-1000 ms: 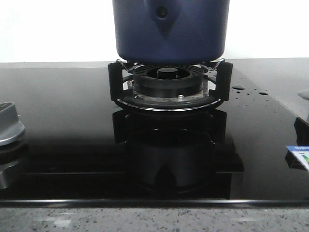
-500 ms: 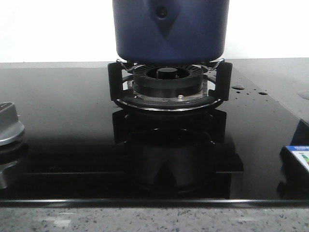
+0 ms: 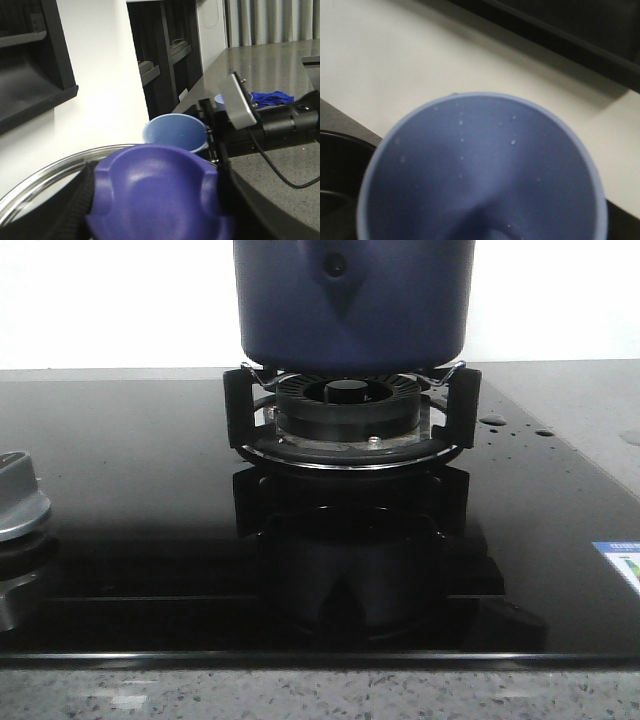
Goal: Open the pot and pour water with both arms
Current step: 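Lift the held cup with the right gripper over the open pot, then tilt the cup with the right gripper to pour water into the pot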
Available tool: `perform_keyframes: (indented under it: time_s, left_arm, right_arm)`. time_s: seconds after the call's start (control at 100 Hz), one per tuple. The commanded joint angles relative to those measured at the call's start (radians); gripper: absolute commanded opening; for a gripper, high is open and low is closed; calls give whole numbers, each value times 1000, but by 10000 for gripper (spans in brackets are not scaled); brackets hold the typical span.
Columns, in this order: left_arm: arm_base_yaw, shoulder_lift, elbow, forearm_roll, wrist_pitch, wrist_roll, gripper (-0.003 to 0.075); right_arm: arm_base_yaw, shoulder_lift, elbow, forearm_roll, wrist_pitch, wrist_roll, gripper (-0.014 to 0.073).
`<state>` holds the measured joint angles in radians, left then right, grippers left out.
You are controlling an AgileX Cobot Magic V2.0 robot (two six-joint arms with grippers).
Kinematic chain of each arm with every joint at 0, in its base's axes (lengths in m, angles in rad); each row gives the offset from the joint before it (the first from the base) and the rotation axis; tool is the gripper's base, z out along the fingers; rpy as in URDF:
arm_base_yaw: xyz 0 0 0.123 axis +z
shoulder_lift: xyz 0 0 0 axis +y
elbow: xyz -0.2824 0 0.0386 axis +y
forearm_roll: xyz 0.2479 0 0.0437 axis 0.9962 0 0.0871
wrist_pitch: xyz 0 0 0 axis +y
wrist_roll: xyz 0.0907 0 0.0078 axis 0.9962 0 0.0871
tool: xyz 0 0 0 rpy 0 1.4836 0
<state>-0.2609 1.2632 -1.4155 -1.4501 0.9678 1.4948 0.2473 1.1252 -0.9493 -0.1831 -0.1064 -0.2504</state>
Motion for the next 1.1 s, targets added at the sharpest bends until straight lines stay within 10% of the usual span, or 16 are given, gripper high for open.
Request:
perform_keyframes:
  time_s: [0.0,0.57,1.09]
  left_arm:
    - [1,-53,-35,-75,-12,-11,291]
    - [1,-135,-35,-64,-14,-36,291]
    - [1,-135,-35,-62,-14,-55,291]
  right_arm:
    - [45,25,-109,-93,-30,1,164]
    - [127,251,-306,-719,28,-1,164]
    - [127,301,-337,-942,18,-38,164]
